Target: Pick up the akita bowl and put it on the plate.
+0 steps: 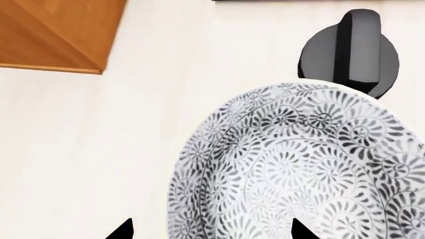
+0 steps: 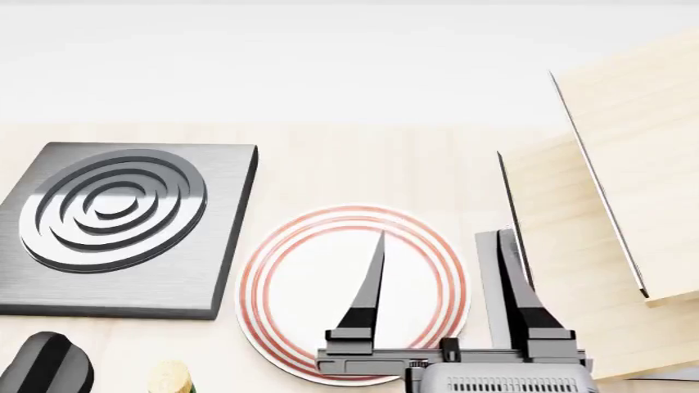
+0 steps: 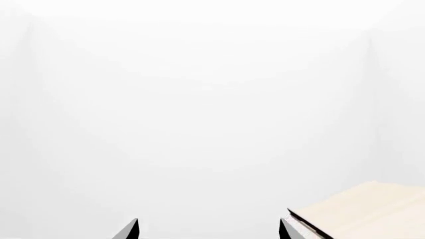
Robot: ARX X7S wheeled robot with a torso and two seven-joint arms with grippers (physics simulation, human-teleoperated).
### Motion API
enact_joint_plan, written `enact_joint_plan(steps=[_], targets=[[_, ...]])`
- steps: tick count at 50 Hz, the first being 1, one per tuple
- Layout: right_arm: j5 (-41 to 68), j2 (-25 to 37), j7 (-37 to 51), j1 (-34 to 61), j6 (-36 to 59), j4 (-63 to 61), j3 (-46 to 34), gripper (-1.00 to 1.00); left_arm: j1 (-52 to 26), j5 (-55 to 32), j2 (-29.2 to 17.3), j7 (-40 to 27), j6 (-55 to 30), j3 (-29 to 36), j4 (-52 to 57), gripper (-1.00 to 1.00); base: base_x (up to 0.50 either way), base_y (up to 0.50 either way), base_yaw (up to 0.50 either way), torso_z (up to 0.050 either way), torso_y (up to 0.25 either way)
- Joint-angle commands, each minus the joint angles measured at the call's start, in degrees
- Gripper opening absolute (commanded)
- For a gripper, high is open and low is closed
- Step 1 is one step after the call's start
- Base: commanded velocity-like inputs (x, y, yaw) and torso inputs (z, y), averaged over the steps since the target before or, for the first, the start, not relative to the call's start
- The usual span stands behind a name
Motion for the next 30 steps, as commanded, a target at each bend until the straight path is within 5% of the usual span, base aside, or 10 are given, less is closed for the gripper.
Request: enact_joint_plan(steps=[1,30], targets=[[-0.06,0.01,0.12,0.11,-0.11,0.34,-0.35,1.00,-0.16,0.91,-0.10,1.28,0.35,0.55,-1.15,1.00,0.00,0.00,0.00,0.000,0.000],[0.29,0.23,0.43,0.18,-0.67,1.06,-0.81,1.00,-4.91,5.91,0.96,4.88,0.89,7.74,-5.70,1.00,0.00,0.00,0.00,0.000,0.000]])
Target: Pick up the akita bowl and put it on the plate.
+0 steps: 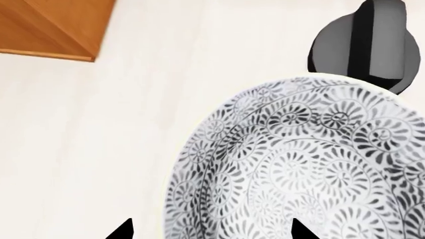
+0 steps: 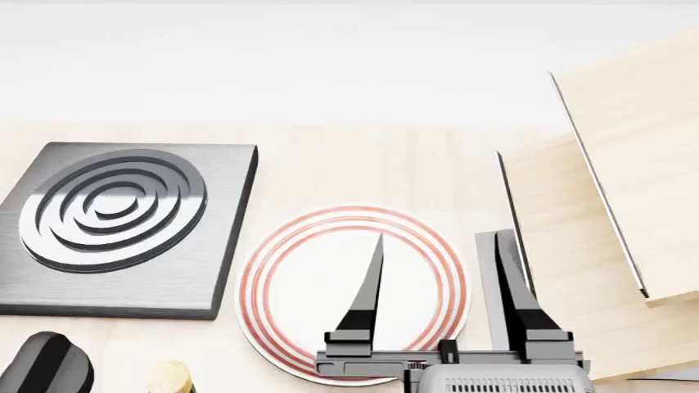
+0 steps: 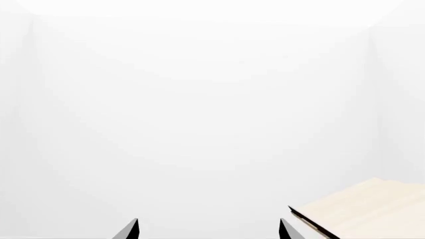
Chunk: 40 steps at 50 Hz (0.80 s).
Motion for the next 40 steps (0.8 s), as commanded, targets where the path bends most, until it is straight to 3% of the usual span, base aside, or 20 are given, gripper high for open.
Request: enact_joint_plan(steps=[1,40], targets=[[0.11,0.05,0.10,0.07,-0.19,0.37,-0.23,1.00,-2.40,1.92,0.49,0.91,0.15,3.47,-1.85,1.00,0.00,0.00,0.00,0.000,0.000],[0.40,0.37,0.50,0.23,-0.71,0.92,-0.88,1.00,-7.02,9.35,3.38,5.34,0.43,11.59,-6.25,1.00,0.00,0.00,0.00,0.000,0.000]])
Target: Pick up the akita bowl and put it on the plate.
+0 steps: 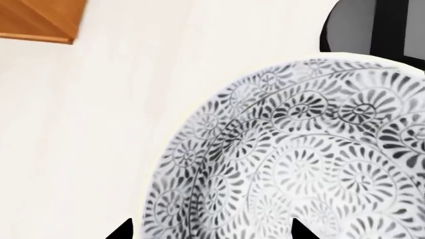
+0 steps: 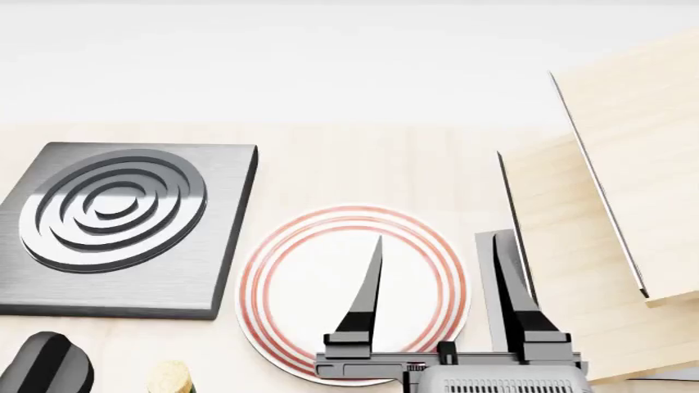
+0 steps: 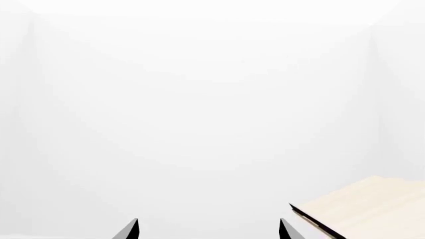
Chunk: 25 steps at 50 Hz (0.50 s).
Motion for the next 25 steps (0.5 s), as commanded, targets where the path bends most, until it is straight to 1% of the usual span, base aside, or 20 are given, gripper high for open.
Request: enact_joint_plan(steps=[1,16,25], targets=[[0.06,0.08,0.10,0.07,-0.20,0.28,-0.21,1.00,-1.39,2.53,0.84,1.68,0.07,2.42,-1.67,1.00,0.00,0.00,0.00,0.000,0.000],[0.25,0.22,0.26,0.12,-0.38,0.40,-0.39,1.00,-4.97,6.55,2.50,3.73,-0.05,6.39,-4.60,1.00,0.00,0.00,0.00,0.000,0.000],[0.24,0.20,0.38,0.16,-0.45,0.61,-0.60,1.00,-4.95,8.97,2.95,5.27,0.54,7.79,-5.32,1.00,0.00,0.00,0.00,0.000,0.000]])
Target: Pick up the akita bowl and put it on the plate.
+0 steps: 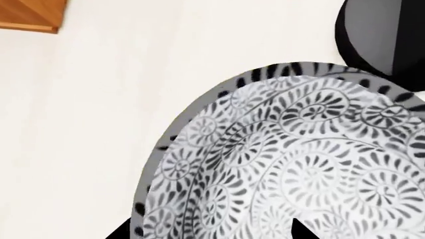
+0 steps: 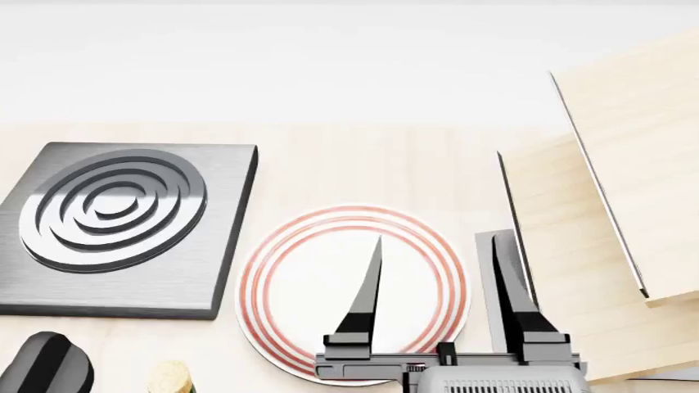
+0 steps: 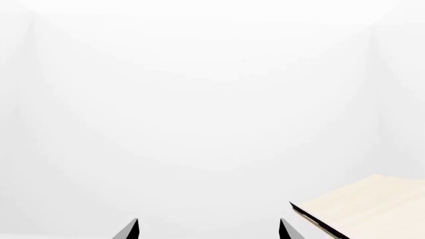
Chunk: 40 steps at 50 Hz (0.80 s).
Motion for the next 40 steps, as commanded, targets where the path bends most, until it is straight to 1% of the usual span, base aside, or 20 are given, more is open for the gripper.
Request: enact_joint_plan(steps=[1,3,4,8,17,23,30,35,40], targets=[[0.01,0.02,0.11,0.08,-0.17,0.29,-0.24,1.00,-1.14,3.28,0.78,1.50,0.45,2.33,-1.30,1.00,0.00,0.00,0.00,0.000,0.000],[0.13,0.06,0.14,0.04,-0.07,0.18,-0.24,1.00,-0.92,3.51,0.87,2.32,0.63,2.43,-1.35,1.00,0.00,0.00,0.00,0.000,0.000],[0.16,0.08,0.14,0.02,-0.16,0.22,-0.24,1.00,-0.86,3.74,0.92,2.24,1.02,2.28,-1.31,-1.00,0.00,0.00,0.00,0.000,0.000],[0.26,0.10,0.14,0.01,-0.28,0.29,-0.30,1.00,-1.45,4.90,1.24,3.14,0.75,3.53,-1.77,-1.00,0.00,0.00,0.00,0.000,0.000],[0.51,0.26,0.19,0.05,-0.38,0.22,-0.32,1.00,-1.42,5.31,0.93,3.01,1.43,3.53,-1.00,-1.00,0.00,0.00,0.00,0.000,0.000],[0.52,0.21,0.26,0.23,-0.45,0.65,-0.39,1.00,-1.13,5.00,0.22,2.65,1.99,2.80,0.21,-1.00,0.00,0.00,0.00,-0.003,0.000],[0.54,0.35,0.46,0.20,-0.35,0.36,-0.40,1.00,0.14,2.42,-1.28,0.88,2.38,0.81,2.77,-1.00,0.00,0.00,0.00,0.000,0.000],[0.63,0.42,0.49,0.08,-0.52,0.41,-0.46,1.00,0.80,2.74,-1.84,0.61,2.75,0.52,3.58,-1.00,0.00,0.00,0.00,-0.002,0.000],[0.75,0.46,0.54,0.07,-0.45,0.36,-0.52,1.00,1.85,0.85,-2.96,-0.58,3.15,-1.05,4.83,-1.00,0.00,0.00,0.00,0.000,0.000]])
